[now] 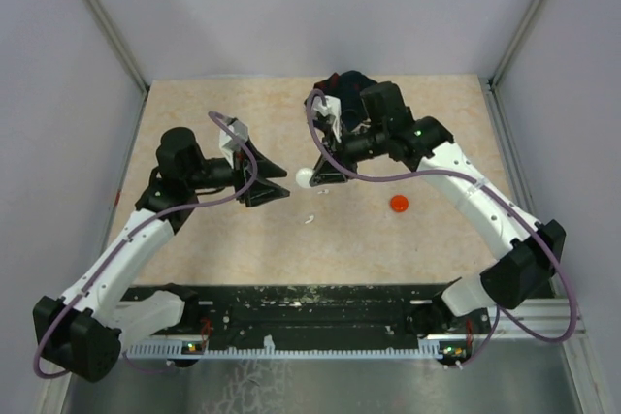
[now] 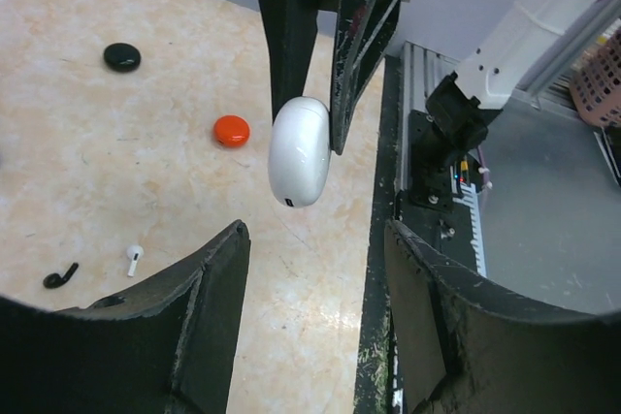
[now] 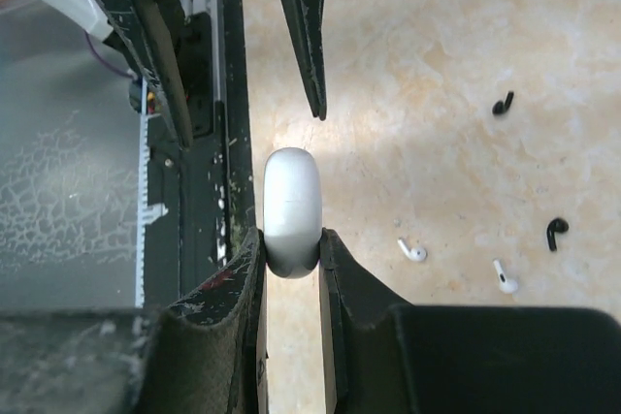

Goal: Insert the wireless bluetooth earbuds into the charging case
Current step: Pick up the charging case at the center of the board.

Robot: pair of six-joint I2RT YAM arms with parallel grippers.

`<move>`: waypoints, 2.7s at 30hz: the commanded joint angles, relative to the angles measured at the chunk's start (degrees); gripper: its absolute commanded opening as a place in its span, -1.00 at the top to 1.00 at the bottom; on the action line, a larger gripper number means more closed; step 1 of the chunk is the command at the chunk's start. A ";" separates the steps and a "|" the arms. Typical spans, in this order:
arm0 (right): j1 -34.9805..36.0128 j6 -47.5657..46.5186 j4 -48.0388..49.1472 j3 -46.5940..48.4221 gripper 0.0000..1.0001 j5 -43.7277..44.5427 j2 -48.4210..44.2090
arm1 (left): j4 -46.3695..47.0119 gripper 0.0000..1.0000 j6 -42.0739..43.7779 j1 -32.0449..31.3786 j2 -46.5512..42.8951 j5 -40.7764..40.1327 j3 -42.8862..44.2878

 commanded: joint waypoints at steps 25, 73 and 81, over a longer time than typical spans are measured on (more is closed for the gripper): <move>7.95 -14.93 -26.03 21.96 1.00 5.15 12.04 | 2.27 0.03 6.12 -3.26 4.37 8.43 -1.19; -0.09 28.56 56.95 -22.31 0.00 -13.63 -7.44 | 46.64 0.95 -24.74 -3.68 -3.78 -6.83 -16.93; 0.77 29.69 57.80 -21.26 0.17 -14.94 -6.26 | 48.23 0.93 -25.67 -3.84 -3.42 -7.35 -16.93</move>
